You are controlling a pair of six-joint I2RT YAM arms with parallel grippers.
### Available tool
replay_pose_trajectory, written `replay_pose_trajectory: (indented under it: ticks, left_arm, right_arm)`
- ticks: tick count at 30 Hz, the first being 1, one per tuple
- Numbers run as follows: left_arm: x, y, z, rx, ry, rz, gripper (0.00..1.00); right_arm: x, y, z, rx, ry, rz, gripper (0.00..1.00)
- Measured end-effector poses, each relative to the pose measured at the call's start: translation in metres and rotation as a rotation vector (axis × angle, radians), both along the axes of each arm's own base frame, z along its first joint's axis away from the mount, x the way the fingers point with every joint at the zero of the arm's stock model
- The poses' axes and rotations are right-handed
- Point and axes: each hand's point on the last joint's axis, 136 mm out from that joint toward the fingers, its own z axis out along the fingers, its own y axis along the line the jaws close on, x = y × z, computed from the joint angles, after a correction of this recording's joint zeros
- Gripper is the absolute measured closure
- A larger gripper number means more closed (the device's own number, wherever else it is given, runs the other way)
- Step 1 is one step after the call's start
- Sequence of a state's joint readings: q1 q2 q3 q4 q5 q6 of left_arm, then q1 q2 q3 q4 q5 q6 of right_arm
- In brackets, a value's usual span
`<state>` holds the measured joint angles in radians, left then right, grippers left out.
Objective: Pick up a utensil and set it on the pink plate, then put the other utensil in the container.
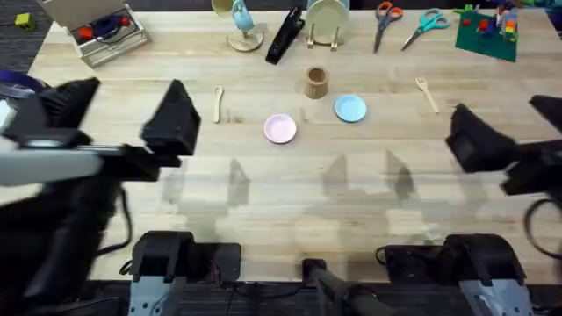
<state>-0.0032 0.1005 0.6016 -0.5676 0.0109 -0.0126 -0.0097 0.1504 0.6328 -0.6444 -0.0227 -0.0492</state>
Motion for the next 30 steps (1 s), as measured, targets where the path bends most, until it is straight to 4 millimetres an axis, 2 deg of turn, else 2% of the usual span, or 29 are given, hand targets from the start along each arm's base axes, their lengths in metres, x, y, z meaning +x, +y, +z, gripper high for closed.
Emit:
replay_pose_trajectory:
  ticks: [4,7,18,24,30]
  left_arm:
    - [-0.007,0.000,0.022,-0.004,0.094,0.000,0.007]
    - [-0.004,0.000,0.033,-0.004,0.189,0.001,0.007]
    - [0.037,0.000,0.047,-0.004,0.613,0.003,0.008]
    - [0.059,0.000,0.046,-0.004,0.790,0.003,0.008]
    - [0.077,0.000,0.033,-0.003,0.897,0.004,0.008]
  right_arm:
    - [-0.001,0.000,0.024,0.000,0.075,0.000,0.007]
    - [0.004,0.000,0.036,-0.003,0.150,0.001,0.006]
    - [0.034,0.000,0.062,-0.005,0.474,0.005,0.007]
    - [0.049,0.000,0.067,-0.004,0.588,0.006,0.007]
    - [0.059,-0.001,0.053,-0.003,0.681,0.006,0.005]
